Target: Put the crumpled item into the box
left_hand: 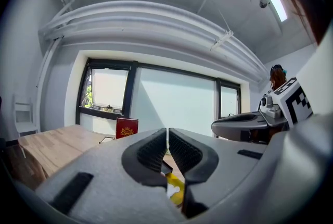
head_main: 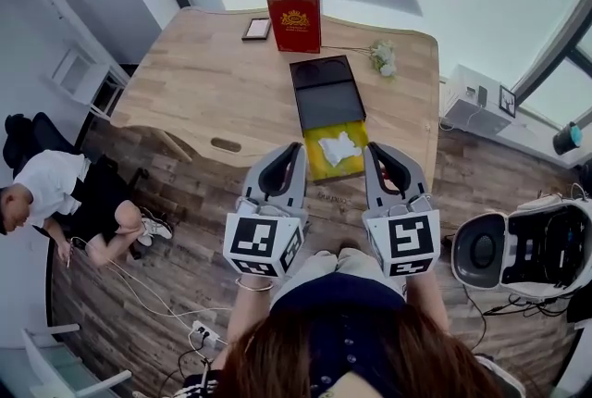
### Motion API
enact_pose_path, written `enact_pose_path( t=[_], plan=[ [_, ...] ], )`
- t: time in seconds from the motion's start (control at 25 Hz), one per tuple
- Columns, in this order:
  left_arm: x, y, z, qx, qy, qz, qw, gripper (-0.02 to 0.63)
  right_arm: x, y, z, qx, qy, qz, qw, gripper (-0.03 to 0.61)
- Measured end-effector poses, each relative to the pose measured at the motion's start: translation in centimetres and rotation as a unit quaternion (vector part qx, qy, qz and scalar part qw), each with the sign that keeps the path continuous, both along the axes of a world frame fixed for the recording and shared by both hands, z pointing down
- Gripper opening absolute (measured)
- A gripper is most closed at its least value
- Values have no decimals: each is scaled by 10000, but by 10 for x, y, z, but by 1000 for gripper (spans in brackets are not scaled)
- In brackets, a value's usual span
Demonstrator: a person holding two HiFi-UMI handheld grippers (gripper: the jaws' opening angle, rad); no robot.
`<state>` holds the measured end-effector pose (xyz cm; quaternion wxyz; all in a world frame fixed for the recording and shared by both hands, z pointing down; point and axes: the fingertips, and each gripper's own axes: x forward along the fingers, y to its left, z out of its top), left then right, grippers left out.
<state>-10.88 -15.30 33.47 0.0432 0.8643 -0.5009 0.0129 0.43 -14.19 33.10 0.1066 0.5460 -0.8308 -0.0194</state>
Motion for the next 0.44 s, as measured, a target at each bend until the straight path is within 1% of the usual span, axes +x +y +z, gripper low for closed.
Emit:
enact_pose_path(
  t=[0.12, 0.32, 0.44],
  plan=[
    [-2, 2, -2, 7, 15, 48, 10000, 35, -4, 3, -2, 23, -20, 21, 10000, 24],
    [-7, 9, -3, 15, 45, 110, 9999, 35, -6, 13, 2, -108, 49, 109, 9999, 23],
    [-7, 13, -3, 30, 41, 164, 9999, 34, -9, 17, 1, -97, 63, 129, 9998, 25]
  ],
)
